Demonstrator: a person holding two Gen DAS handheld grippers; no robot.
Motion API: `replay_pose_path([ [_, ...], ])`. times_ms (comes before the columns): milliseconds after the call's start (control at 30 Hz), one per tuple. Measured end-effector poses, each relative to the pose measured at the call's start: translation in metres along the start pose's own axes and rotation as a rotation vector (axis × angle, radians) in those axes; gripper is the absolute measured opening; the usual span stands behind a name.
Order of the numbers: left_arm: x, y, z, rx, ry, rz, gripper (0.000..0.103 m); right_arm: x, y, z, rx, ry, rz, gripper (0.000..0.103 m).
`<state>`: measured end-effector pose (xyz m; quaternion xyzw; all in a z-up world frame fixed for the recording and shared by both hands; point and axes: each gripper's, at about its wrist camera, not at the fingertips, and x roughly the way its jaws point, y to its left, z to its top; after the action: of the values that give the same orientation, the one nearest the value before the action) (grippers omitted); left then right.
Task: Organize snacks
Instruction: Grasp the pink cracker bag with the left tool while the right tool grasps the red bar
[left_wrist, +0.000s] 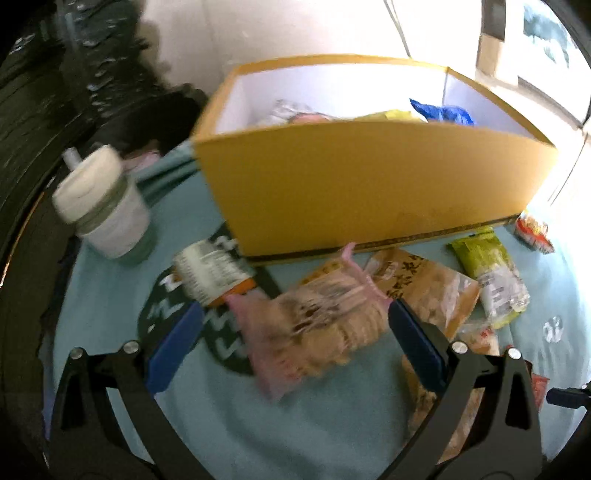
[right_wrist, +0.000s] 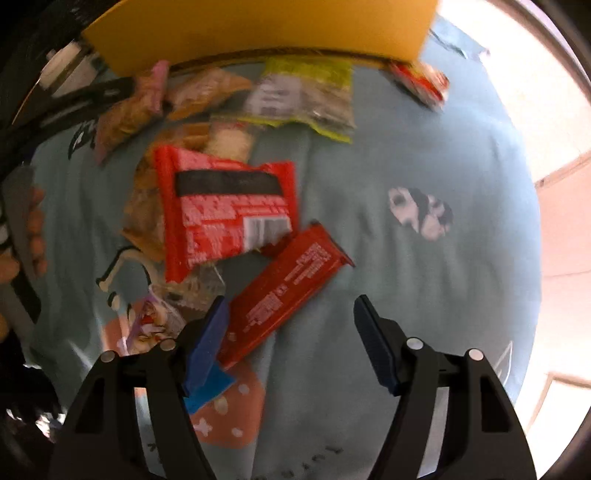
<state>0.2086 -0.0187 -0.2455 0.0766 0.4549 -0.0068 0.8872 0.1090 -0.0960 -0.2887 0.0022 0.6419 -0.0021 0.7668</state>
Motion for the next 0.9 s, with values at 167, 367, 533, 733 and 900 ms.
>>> replay_pose_path([
  [167, 0.028, -0.007, 0.002, -0.025, 0.027, -0.021, 0.101, 0.005, 0.015, -0.003, -0.091, 0.012, -0.010, 0.069],
  [367, 0.032, -0.001, -0.006, 0.004, 0.027, -0.072, 0.095, -0.013, 0.022, -0.006, -0.175, -0.016, 0.030, 0.032],
  [533, 0.011, 0.024, -0.030, -0.054, 0.003, -0.139, 0.077, -0.030, -0.009, -0.005, -0.043, -0.040, 0.122, 0.026],
  [733, -0.012, 0.041, -0.055, -0.112, -0.029, -0.160, 0.075, -0.057, -0.028, -0.005, -0.022, -0.077, 0.153, 0.026],
  [900, -0.027, 0.047, -0.060, -0.141, -0.042, -0.168, 0.075, -0.068, -0.039, -0.012, -0.026, -0.102, 0.176, 0.026],
])
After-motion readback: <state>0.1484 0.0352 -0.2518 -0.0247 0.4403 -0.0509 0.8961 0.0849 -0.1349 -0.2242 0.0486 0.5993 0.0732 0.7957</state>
